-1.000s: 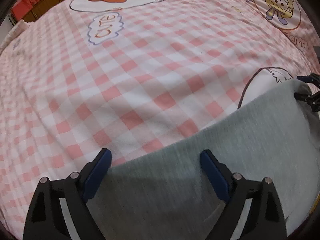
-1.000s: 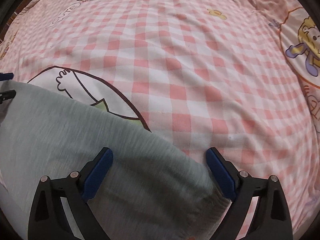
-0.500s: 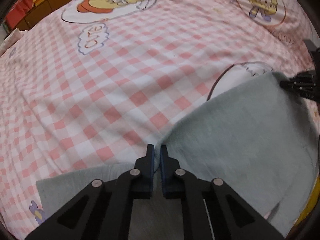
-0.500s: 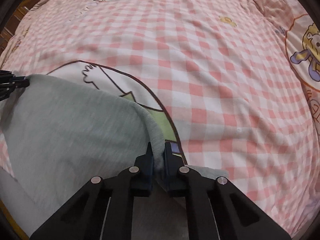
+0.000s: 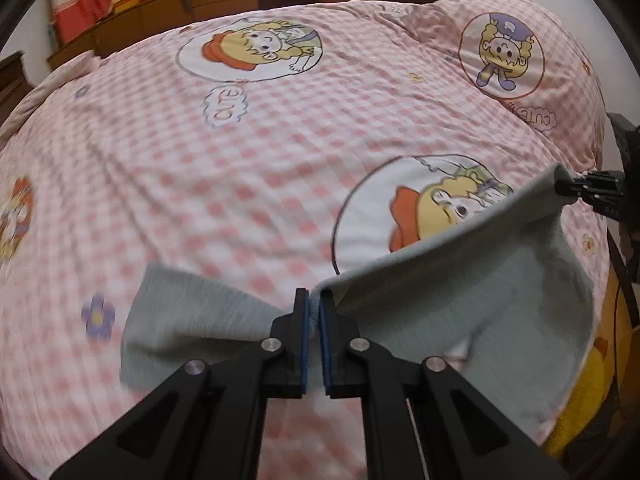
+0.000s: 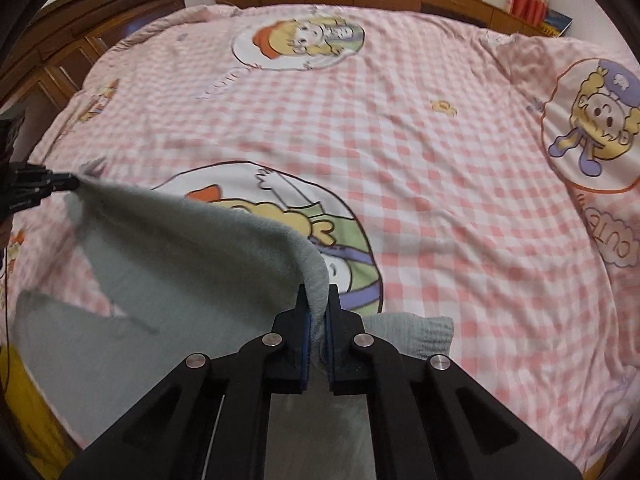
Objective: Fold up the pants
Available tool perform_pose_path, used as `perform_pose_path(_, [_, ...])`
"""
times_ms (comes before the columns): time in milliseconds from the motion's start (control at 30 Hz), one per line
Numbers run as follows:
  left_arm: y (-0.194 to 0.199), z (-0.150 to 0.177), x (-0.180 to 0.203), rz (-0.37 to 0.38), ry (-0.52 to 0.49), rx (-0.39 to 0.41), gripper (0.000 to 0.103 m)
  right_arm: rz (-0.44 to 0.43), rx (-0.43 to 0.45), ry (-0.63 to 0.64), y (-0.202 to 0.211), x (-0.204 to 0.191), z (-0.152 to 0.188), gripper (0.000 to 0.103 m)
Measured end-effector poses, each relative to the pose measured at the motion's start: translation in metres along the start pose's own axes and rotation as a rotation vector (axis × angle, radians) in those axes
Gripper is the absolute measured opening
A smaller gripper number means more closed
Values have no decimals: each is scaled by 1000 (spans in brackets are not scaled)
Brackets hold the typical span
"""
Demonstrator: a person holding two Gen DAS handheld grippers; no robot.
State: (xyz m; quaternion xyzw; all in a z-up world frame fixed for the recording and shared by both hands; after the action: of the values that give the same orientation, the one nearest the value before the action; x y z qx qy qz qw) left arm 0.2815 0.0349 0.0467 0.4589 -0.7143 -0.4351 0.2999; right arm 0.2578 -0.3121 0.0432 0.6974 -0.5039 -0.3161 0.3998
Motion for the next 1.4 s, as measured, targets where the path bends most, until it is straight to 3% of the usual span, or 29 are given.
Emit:
perform_pose_path(233, [58, 49, 27, 22, 63, 46, 5, 10, 23, 31, 43, -22, 45, 6])
perform_pose_path(367, [89, 82, 50, -2, 52, 88, 5, 7, 22, 28, 58, -30, 73, 6])
perform_pose_path(533, [105, 130, 85, 20, 43, 73, 5, -1, -9, 29, 61, -36, 110, 6])
perform_pose_path(767, [86, 200, 117, 42, 91, 13, 5, 32, -83, 50, 48, -38, 167, 6])
perform_pose_path(900, [59, 232, 119, 70, 176, -32, 5, 60, -134, 68, 32, -42, 192, 6])
perform_pose_path(1067, [42, 246, 113, 54, 209, -34, 5, 68, -173, 15, 20, -41, 214, 13])
perform_pose_path(1400, [28, 261, 105, 108, 281, -47, 6, 24, -97, -180, 43, -24, 233, 22])
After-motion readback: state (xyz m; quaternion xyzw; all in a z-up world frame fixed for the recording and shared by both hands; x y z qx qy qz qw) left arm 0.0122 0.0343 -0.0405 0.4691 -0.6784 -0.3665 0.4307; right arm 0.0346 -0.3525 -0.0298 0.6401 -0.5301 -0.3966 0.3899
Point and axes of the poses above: each gripper's, at about its wrist camera, not at the fingertips, and y roughly against the way its jaws point, x to its right, z to its underside, the point moved 8 cm from there along -y, roughly the way its jaws point, and after that the axes turned 4 degrees about -x, right-handed, at the moved point
